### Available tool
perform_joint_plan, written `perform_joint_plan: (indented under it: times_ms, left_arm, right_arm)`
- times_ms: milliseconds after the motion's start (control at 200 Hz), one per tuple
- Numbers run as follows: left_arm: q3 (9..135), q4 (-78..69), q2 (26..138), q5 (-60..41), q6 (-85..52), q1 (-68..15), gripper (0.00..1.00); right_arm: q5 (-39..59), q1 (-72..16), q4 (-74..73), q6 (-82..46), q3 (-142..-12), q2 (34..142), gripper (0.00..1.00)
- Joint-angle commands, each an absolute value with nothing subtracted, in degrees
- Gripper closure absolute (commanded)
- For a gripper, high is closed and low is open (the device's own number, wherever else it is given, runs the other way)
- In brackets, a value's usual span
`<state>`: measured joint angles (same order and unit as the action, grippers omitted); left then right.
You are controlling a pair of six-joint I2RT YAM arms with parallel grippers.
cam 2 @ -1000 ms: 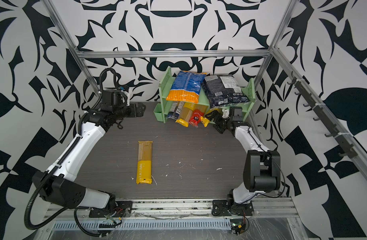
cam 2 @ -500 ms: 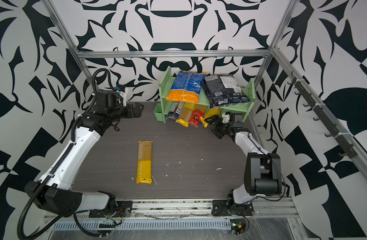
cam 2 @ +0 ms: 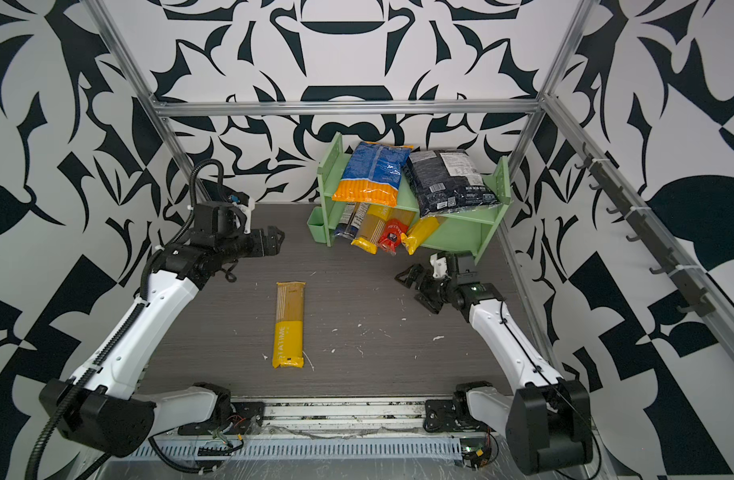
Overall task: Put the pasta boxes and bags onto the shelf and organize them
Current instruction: 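Lower the left gripper onto the last yellow-banded pack while the right gripper withdraws, then close the left gripper on the pack's yellow end and lift it upright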
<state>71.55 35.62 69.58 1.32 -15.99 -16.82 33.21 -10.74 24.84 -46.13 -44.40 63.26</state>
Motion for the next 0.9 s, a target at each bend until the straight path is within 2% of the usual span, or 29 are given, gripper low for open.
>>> perform_joint_plan:
  times_ms: [0, 115, 205, 510, 720, 895]
  left_arm:
    - [65.7, 39.5, 66.1, 2.5, -23.9, -16.7, 0.01]
    - [59.6, 40.6, 62.9, 3.4, -31.5, -17.6, 0.01]
    - [55.6, 41.7, 61.3, 4.2, -37.9, -19.8, 0.01]
    - [46.6, 44.6, 60.4, 12.0, -55.6, -36.6, 0.01]
    - [37.8, 44.9, 57.2, 17.6, -69.8, -47.7, 0.01]
    - [35.0, 44.7, 61.2, 21.4, -78.3, -56.5, 0.01]
  right_arm:
    - [26.2, -15.6, 30.8, -45.4, -47.0, 62.0, 0.04]
    - [21.1, -22.2, 35.8, -44.1, -53.0, 65.0, 0.04]
    - [20.7, -24.4, 36.7, -43.8, -56.2, 67.0, 0.04]
    - [20.7, -24.7, 45.7, -38.4, -68.2, 71.2, 0.04]
    - [20.7, -24.7, 51.5, -34.2, -70.9, 73.4, 0.04]
    - [21.8, -24.7, 54.8, -30.6, -71.7, 74.2, 0.04]
